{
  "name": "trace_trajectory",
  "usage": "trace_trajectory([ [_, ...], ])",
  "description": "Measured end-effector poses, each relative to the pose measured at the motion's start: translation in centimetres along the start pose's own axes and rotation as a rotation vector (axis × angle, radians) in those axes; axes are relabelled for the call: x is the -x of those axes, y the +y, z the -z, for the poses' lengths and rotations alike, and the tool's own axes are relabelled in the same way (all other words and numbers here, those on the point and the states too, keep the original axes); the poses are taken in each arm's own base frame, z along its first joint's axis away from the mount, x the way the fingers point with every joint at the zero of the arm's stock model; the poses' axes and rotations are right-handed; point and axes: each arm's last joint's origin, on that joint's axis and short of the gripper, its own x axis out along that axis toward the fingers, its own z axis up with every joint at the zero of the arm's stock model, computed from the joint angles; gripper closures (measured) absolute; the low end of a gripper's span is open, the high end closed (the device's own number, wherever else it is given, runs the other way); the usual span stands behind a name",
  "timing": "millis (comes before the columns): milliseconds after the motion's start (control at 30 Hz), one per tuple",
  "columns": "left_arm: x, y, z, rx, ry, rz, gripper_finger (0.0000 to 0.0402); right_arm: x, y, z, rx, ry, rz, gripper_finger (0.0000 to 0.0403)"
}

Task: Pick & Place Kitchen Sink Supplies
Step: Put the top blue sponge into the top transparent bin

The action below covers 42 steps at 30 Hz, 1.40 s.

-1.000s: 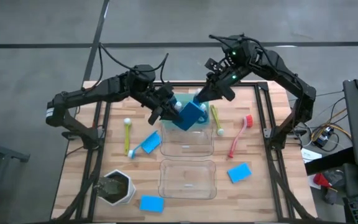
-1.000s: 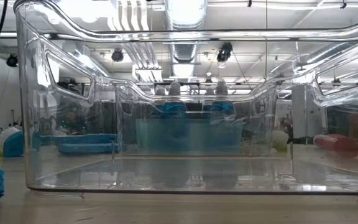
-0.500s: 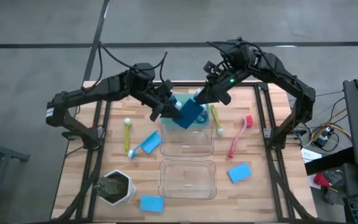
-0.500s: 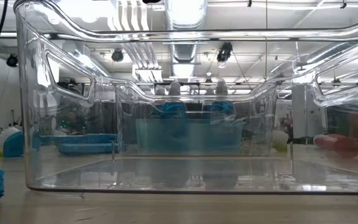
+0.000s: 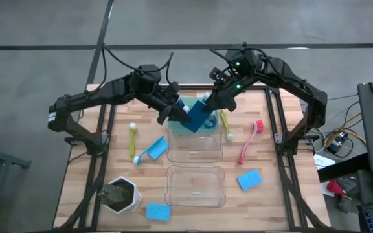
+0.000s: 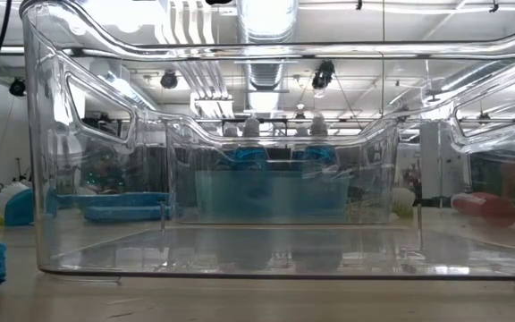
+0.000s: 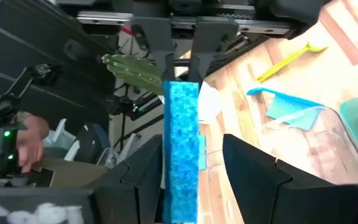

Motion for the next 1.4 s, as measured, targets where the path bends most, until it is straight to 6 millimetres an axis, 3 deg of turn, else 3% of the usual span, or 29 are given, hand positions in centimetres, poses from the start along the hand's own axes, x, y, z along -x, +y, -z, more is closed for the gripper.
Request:
trace_trajectory([
  [400, 0.0, 0.0, 0.0, 0.007, -0.013, -0.018, 0.0364, 0.0, 0.0, 0.0, -0.002, 0.002, -0.003, 0.0306],
  [633, 0.0, 0.1, -0.1, 0.008, -0.031, -0.044, 0.0322, -0.1, -0.1, 0.0, 0.011, 0.003, -0.003, 0.0341],
  [1067, 3.0, -0.7, -0.8, -0.020, -0.107, -0.053, 0.0180, -0.1, -0.3, 0.5, 0.006, 0.041, 0.025, 0.0344],
  [1400, 5.3, -2.5, -1.3, -0.095, -0.209, -0.028, 0.0164, -1.2, -2.3, 2.6, 0.083, 0.161, 0.322, 0.0344],
])
